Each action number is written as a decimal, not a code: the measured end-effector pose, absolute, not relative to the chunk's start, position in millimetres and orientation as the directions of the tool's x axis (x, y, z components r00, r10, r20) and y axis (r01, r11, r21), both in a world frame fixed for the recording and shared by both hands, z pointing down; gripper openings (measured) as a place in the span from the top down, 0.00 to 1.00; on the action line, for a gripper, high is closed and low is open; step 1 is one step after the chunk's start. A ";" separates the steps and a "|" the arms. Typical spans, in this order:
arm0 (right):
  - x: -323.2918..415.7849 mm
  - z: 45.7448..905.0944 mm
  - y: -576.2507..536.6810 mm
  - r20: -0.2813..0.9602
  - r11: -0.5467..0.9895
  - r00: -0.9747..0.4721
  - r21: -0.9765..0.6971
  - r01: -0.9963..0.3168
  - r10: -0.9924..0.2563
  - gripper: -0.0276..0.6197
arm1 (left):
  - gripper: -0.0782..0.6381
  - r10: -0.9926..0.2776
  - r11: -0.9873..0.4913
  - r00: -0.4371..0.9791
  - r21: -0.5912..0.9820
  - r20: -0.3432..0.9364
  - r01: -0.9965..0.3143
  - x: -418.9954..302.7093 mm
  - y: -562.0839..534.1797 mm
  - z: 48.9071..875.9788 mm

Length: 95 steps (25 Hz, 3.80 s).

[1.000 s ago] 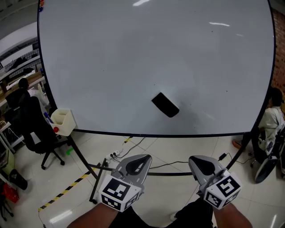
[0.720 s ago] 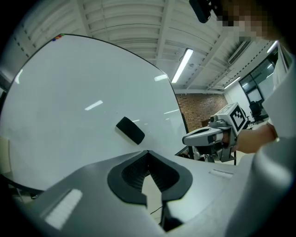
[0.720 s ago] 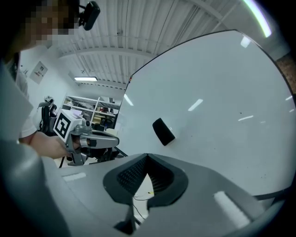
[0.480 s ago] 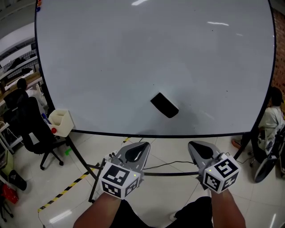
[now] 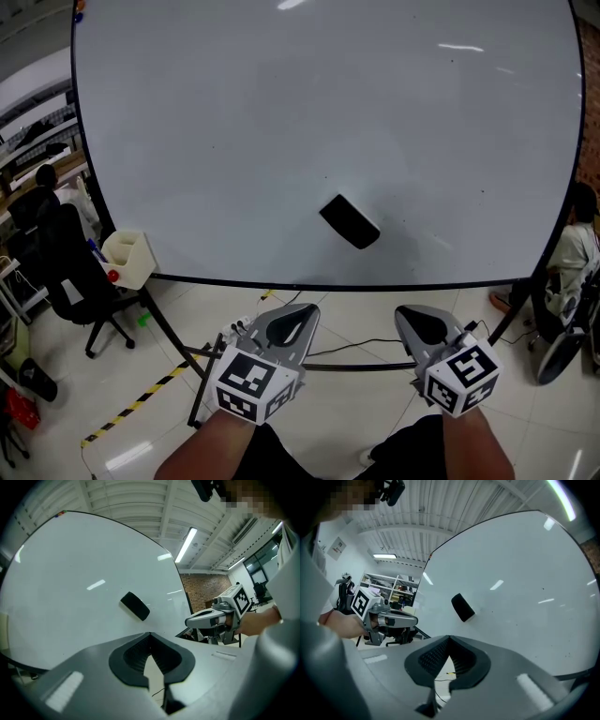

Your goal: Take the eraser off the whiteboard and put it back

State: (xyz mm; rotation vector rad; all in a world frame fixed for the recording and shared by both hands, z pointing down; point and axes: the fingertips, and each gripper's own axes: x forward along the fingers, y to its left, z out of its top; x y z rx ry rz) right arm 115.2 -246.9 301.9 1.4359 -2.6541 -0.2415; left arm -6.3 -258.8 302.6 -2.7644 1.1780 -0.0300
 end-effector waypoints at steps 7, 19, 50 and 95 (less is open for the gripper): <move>120.1 299.3 -250.4 0.018 0.502 -0.513 0.238 -0.832 -0.858 0.95 | 0.87 -0.715 -0.689 0.698 -0.131 -0.036 -0.712 -5.4 -257.9 302.0; 100.3 278.6 -277.2 0.014 0.295 -0.390 0.679 -0.672 -0.921 0.85 | 0.87 -0.715 -0.690 0.698 -0.125 -0.029 -0.712 -3.7 -258.0 306.3; 43.5 231.4 -368.6 -0.023 0.163 -0.313 0.816 -0.555 -0.949 0.53 | 0.87 -0.716 -0.692 0.698 -0.104 -0.029 -0.715 -5.6 -261.3 310.0; 66.0 234.5 -329.3 -0.032 0.432 -0.473 0.357 -0.828 -0.881 0.58 | 0.87 -0.704 -0.704 0.709 -0.096 -0.035 -0.704 -3.4 -256.9 308.6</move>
